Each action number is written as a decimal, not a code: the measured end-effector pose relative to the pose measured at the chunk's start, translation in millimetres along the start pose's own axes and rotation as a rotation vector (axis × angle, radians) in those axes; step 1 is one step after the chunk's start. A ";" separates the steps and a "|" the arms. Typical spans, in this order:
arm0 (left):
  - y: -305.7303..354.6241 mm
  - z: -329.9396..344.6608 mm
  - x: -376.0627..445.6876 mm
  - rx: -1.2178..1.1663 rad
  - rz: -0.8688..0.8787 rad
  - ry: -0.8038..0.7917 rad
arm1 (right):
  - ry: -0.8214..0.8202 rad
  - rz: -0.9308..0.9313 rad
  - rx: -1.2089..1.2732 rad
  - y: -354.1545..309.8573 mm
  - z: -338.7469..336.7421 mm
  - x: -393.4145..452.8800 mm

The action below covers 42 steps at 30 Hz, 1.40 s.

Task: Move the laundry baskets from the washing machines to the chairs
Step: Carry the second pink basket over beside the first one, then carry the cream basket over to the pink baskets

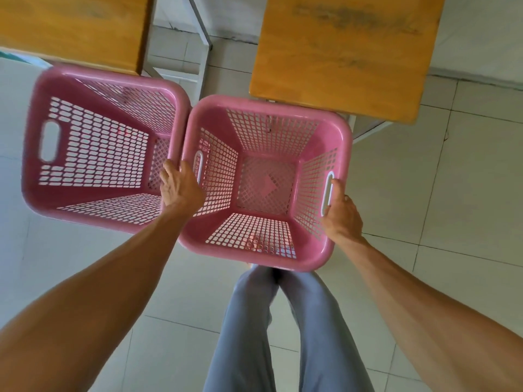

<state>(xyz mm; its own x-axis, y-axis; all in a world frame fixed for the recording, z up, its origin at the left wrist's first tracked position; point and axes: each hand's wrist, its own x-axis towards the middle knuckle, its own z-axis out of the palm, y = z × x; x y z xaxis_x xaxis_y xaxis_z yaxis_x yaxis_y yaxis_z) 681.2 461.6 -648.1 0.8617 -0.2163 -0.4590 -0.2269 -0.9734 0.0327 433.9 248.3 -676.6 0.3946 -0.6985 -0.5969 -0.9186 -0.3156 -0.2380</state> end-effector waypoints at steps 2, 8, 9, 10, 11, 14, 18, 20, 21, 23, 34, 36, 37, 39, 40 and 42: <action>14.0 -8.6 -15.5 -0.010 0.062 -0.013 | 0.019 0.016 0.064 -6.5 -11.2 -8.7; 77.6 -34.7 -93.6 -0.060 0.232 -0.112 | 0.048 -0.022 0.084 -18.6 -59.6 -52.3; 88.5 -39.6 -110.5 -0.070 0.269 -0.134 | 0.049 -0.039 0.084 -18.1 -67.8 -63.2; 98.6 -43.6 -127.3 -0.080 0.310 -0.160 | 0.047 -0.048 0.088 -16.8 -76.4 -74.8; 107.8 -47.1 -143.4 -0.083 0.350 -0.182 | 0.047 -0.049 0.098 -14.9 -85.9 -87.3; 130.0 -59.4 -187.7 -0.110 0.466 -0.228 | 0.049 -0.019 0.122 -5.2 -112.1 -126.4; 146.3 -76.2 -238.3 -0.069 0.605 -0.253 | 0.063 0.022 0.130 15.1 -138.6 -179.3; 149.1 -83.2 -255.6 -0.047 0.693 -0.251 | 0.099 0.047 0.138 24.4 -148.0 -200.7; 150.3 -88.2 -262.0 -0.034 0.740 -0.256 | 0.126 0.062 0.147 27.6 -151.8 -209.8; 152.3 -98.9 -276.8 -0.020 0.811 -0.273 | 0.170 0.099 0.189 33.6 -159.3 -230.6; 205.3 -91.8 -400.8 0.131 1.136 -0.393 | 0.374 0.337 0.464 135.8 -167.2 -339.2; 222.2 -81.2 -431.5 0.183 1.198 -0.421 | 0.420 0.401 0.520 167.6 -168.5 -356.1; 231.7 -75.5 -447.3 0.213 1.229 -0.437 | 0.441 0.424 0.552 185.3 -168.2 -365.2; 253.1 -63.2 -480.9 0.267 1.282 -0.453 | 0.478 0.475 0.614 223.9 -164.8 -384.8; 263.6 -55.9 -498.9 0.282 1.303 -0.455 | 0.490 0.507 0.635 244.6 -162.2 -395.2; 281.0 -39.2 -536.9 0.309 1.352 -0.461 | 0.513 0.563 0.667 286.2 -154.7 -417.8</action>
<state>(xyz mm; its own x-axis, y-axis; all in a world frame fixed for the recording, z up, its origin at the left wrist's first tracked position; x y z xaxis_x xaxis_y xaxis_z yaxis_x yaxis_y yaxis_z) 172.6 301.2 -357.6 -0.2878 -0.8324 -0.4735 -0.8661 0.0152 0.4997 9.6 350.5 -376.7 -0.2819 -0.8765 -0.3903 -0.7371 0.4582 -0.4967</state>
